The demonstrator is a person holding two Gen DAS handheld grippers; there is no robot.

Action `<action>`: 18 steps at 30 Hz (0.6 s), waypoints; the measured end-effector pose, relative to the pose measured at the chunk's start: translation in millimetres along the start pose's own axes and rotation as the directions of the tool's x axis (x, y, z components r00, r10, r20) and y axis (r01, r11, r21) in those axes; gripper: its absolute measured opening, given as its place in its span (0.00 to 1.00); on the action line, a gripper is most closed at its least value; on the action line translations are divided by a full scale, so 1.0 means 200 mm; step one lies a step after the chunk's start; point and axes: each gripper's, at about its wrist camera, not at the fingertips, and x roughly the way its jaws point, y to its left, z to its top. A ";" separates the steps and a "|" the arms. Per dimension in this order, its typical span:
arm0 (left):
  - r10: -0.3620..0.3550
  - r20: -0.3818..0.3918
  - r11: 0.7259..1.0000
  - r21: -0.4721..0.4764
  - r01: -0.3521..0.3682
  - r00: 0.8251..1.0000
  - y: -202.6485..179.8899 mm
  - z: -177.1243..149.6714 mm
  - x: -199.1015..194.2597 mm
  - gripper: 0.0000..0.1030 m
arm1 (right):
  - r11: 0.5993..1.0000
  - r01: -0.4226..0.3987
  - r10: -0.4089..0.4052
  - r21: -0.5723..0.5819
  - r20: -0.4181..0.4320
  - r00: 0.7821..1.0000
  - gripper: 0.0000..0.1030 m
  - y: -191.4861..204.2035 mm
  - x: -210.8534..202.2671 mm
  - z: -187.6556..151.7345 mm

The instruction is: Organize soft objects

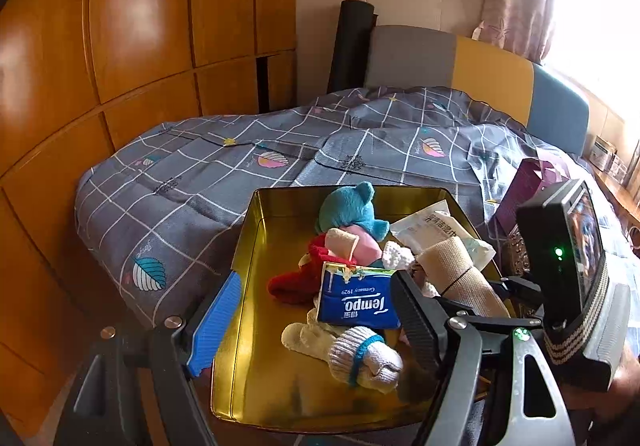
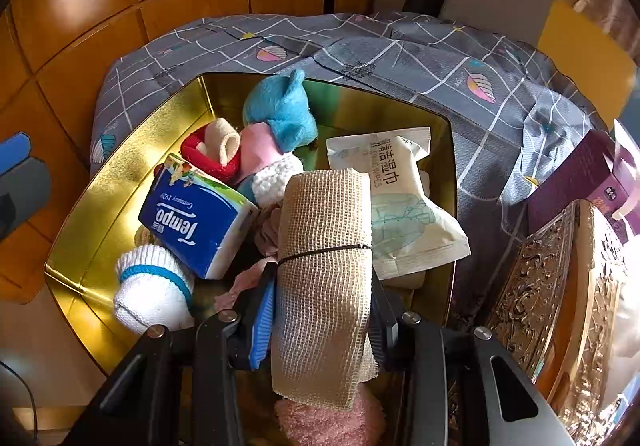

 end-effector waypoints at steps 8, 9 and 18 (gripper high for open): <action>0.017 0.007 0.999 -0.040 -0.017 1.000 0.04 0.00 0.00 0.75 | 0.999 0.029 -0.030 0.030 0.038 0.999 0.52 0.01 -0.09 -0.02; 0.018 0.007 0.999 -0.045 -0.017 1.000 0.05 0.00 0.00 0.75 | 0.999 0.039 -0.041 0.033 0.054 0.998 0.59 0.01 -0.11 -0.03; 0.067 0.042 0.996 -0.065 -0.064 0.997 0.05 0.01 -0.05 0.75 | 0.985 0.145 -0.162 0.096 0.194 0.968 0.82 0.02 -0.37 -0.05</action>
